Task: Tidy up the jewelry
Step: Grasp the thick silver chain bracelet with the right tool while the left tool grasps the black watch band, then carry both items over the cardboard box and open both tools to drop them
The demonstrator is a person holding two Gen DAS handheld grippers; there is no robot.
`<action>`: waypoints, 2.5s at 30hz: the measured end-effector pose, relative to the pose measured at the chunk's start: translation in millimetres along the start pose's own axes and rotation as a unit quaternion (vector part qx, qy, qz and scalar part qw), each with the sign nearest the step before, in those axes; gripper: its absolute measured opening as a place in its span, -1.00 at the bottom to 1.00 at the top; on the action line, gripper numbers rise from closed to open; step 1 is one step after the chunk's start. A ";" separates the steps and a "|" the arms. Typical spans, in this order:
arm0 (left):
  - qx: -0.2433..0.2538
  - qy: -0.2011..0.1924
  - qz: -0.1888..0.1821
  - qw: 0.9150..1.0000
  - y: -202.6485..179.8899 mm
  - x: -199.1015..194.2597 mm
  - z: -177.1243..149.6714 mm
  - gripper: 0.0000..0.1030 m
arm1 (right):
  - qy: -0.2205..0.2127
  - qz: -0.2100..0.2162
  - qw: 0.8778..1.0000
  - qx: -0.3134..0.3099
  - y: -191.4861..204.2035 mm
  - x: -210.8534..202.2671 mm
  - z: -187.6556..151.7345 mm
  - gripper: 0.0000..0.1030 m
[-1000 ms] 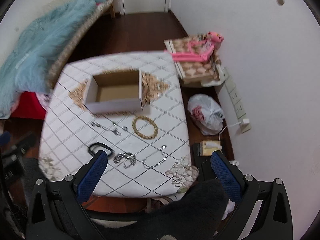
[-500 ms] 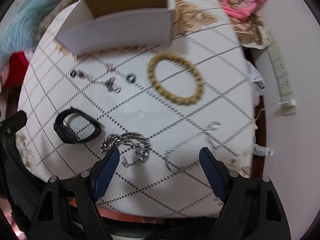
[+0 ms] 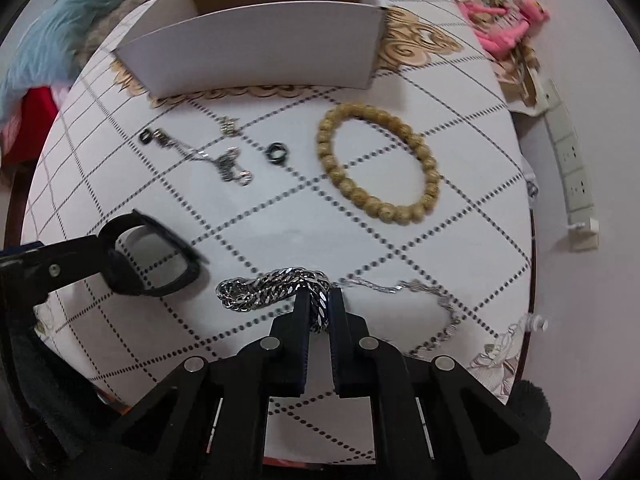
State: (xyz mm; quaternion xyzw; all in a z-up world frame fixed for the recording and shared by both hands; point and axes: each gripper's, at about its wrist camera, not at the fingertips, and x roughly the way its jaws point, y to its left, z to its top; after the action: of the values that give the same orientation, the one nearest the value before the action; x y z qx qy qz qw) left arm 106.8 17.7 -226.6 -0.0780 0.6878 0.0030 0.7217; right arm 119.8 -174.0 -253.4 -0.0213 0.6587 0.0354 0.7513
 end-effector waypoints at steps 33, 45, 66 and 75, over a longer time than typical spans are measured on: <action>0.108 -0.168 -0.021 0.980 -62.8 -101.2 104.1 -0.89 | -0.149 0.122 0.981 0.037 -39.7 -145.3 106.0 -0.84; 0.073 -0.106 -0.032 0.991 -68.9 -54.8 200.1 -0.81 | -0.117 0.111 0.987 0.023 -39.9 -108.0 209.7 -0.84; 0.062 -0.187 0.066 0.978 -62.2 -60.4 191.7 1.00 | -0.071 0.012 0.997 0.021 -46.0 -48.2 200.1 0.93; 0.062 -0.184 0.077 0.978 -55.6 -64.2 165.4 1.00 | -0.085 -0.012 0.996 0.025 -37.5 -52.5 180.6 0.93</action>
State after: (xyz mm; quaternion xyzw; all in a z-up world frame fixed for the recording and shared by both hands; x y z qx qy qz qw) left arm 273.7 -11.3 -149.9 0.0218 0.5462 0.0299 0.8368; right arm 294.6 -198.5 -178.2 -0.0069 0.5931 0.0118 0.8050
